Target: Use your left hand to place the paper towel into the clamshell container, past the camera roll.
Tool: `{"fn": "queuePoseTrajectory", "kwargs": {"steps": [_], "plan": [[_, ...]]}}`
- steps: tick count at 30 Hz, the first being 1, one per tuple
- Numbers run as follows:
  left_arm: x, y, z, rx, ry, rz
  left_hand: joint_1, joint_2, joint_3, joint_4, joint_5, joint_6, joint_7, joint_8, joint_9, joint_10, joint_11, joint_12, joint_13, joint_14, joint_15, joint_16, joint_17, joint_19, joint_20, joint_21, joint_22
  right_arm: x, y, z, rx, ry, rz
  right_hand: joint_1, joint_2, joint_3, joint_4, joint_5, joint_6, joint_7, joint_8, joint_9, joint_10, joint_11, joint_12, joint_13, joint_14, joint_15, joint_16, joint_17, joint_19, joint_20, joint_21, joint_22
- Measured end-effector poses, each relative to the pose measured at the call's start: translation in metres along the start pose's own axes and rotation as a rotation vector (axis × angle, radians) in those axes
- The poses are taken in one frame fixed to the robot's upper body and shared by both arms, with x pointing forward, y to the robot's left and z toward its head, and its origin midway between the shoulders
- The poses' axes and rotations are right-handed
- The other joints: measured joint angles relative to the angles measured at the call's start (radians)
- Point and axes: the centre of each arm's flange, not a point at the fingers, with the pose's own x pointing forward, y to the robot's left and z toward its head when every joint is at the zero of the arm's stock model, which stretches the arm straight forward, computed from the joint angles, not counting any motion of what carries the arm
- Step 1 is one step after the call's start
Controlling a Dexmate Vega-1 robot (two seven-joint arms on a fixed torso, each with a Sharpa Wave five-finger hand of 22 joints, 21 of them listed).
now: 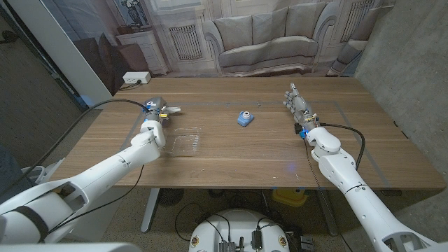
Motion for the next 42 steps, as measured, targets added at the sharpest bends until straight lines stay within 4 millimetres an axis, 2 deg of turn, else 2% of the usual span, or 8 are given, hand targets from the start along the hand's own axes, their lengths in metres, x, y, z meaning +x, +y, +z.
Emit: {"fn": "queuePoseTrajectory", "kwargs": {"steps": [5,29,42], "plan": [[0.000,0.005,0.000,-0.001,0.000,0.009,-0.003,-0.003,0.000,0.000,-0.002,0.004,-0.004,0.000,0.000,0.005,0.005,0.000,0.006,0.008,-0.002,-0.003,0.003,0.000,0.000,0.008,0.000,0.001,0.000,0.001,0.001,-0.003,0.000,0.000,0.000,0.000,0.000,0.000,0.000,0.000,0.000,0.000,0.000,0.000,0.000,0.000,0.000,0.000,0.000,0.000,0.000,0.000,0.000,0.000],[-0.011,0.028,-0.011,-0.047,0.002,0.044,-0.003,-0.003,-0.004,0.004,-0.004,0.012,-0.002,0.008,0.000,0.011,0.000,0.000,0.022,0.017,-0.007,-0.011,0.009,-0.002,-0.002,0.023,0.000,0.004,0.003,0.004,0.001,-0.020,0.001,0.000,0.000,-0.004,-0.004,0.000,0.000,0.000,0.000,0.000,0.000,0.000,0.000,0.000,0.004,0.004,0.000,0.000,0.007,0.000,-0.009,0.000],[-0.016,0.037,-0.018,-0.101,-0.033,0.064,-0.003,-0.003,-0.004,0.004,-0.004,0.016,-0.005,0.008,-0.004,0.016,0.005,-0.004,0.033,0.030,-0.010,-0.011,0.014,-0.011,0.003,0.038,0.000,-0.002,0.003,0.006,-0.002,-0.028,-0.008,0.000,0.000,-0.004,-0.004,0.000,0.000,0.000,0.000,0.000,0.000,0.000,0.000,0.000,0.004,0.004,0.000,0.000,0.007,0.000,-0.009,0.000]]}}
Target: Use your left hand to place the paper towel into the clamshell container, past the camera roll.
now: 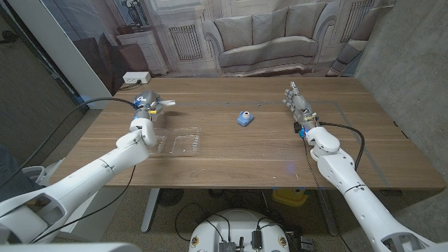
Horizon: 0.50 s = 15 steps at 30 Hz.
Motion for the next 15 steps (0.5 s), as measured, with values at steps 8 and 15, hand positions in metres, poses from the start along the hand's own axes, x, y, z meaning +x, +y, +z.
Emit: {"fn": "queuePoseTrajectory", "kwargs": {"steps": [8,15], "plan": [[-0.0005,0.0034,-0.0011,-0.009,-0.040,-0.008,0.000,0.000,0.000,0.000,0.000,0.005,0.005,0.005,0.000,0.005,-0.005,-0.005,0.006,0.000,0.000,-0.007,0.001,-0.011,0.000,0.000,0.000,-0.0031,-0.0008,0.0013,-0.005,0.001,-0.007,0.000,0.000,0.000,0.000,0.000,0.000,0.000,0.000,0.000,0.004,-0.004,0.000,0.000,0.000,0.000,0.000,0.000,0.000,0.000,0.000,0.000],[-0.0012,0.0072,-0.0020,-0.009,-0.071,-0.021,0.000,0.000,0.000,0.000,0.000,0.009,0.002,0.008,0.000,0.005,-0.005,-0.006,0.013,0.000,0.000,-0.008,0.004,-0.011,0.000,0.010,0.000,-0.0042,-0.0018,0.0015,-0.006,0.002,-0.014,0.000,0.000,0.000,0.000,0.000,0.000,0.000,0.000,0.000,0.004,-0.004,0.000,0.000,0.000,0.000,0.000,0.000,0.000,0.000,-0.006,0.000]]}}
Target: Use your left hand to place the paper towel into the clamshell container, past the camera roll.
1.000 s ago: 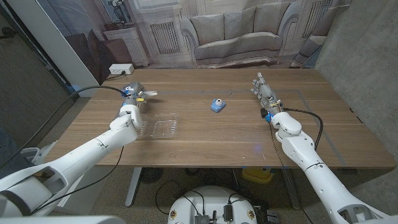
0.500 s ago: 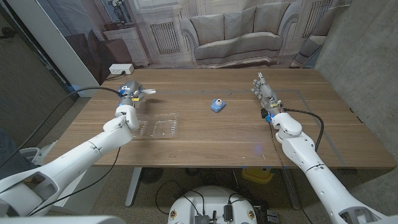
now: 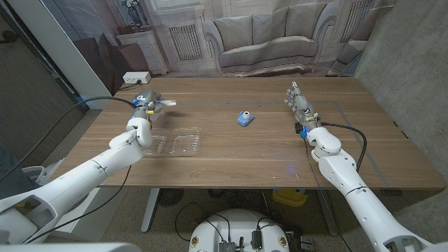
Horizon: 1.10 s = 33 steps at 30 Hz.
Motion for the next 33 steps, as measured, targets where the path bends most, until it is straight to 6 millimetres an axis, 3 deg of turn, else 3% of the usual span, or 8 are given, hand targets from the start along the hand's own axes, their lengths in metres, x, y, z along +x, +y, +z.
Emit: {"fn": "queuePoseTrajectory", "kwargs": {"steps": [33], "plan": [[-0.025,0.017,0.004,-0.109,-0.139,0.049,-0.004,-0.004,-0.004,0.004,0.000,0.008,-0.008,0.000,0.000,0.004,-0.004,-0.002,0.022,0.000,0.000,-0.005,0.014,-0.015,0.004,0.022,0.000,-0.004,-0.002,0.010,-0.003,-0.033,0.041,0.000,0.000,-0.004,-0.004,0.000,0.000,0.000,0.000,0.000,0.000,0.000,0.000,0.000,0.000,0.000,0.000,0.000,0.003,-0.004,-0.004,0.000]]}}
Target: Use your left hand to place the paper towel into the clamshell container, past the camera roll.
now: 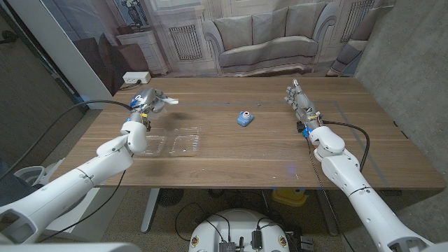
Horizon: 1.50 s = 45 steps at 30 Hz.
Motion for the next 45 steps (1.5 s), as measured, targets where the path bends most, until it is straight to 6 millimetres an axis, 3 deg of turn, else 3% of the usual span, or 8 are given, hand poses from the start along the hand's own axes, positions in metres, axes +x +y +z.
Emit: {"fn": "queuePoseTrajectory", "kwargs": {"steps": [30,45], "plan": [[-0.010,0.020,0.007,0.016,-0.172,-0.023,0.000,0.000,0.000,0.000,0.000,0.018,0.000,0.008,-0.004,0.005,-0.001,-0.015,0.021,0.004,-0.004,-0.007,0.015,-0.017,0.007,0.019,-0.002,-0.012,0.002,0.005,-0.014,-0.001,-0.028,0.000,0.000,0.000,0.000,0.000,0.000,0.000,0.000,0.000,0.000,0.000,0.000,0.000,0.004,0.004,0.000,0.000,0.005,0.006,-0.008,0.000],[-0.019,0.029,0.008,0.008,-0.261,-0.040,-0.004,-0.004,0.000,0.000,0.000,0.038,-0.002,0.016,-0.009,0.017,0.011,-0.023,0.027,0.004,-0.004,-0.009,0.028,-0.019,0.009,0.026,-0.007,-0.014,0.012,0.006,-0.028,-0.001,-0.032,-0.001,0.007,0.000,0.000,0.000,0.000,0.000,0.000,0.000,0.000,0.000,0.000,0.000,0.004,0.004,0.000,0.000,0.005,0.005,-0.011,0.000]]}}
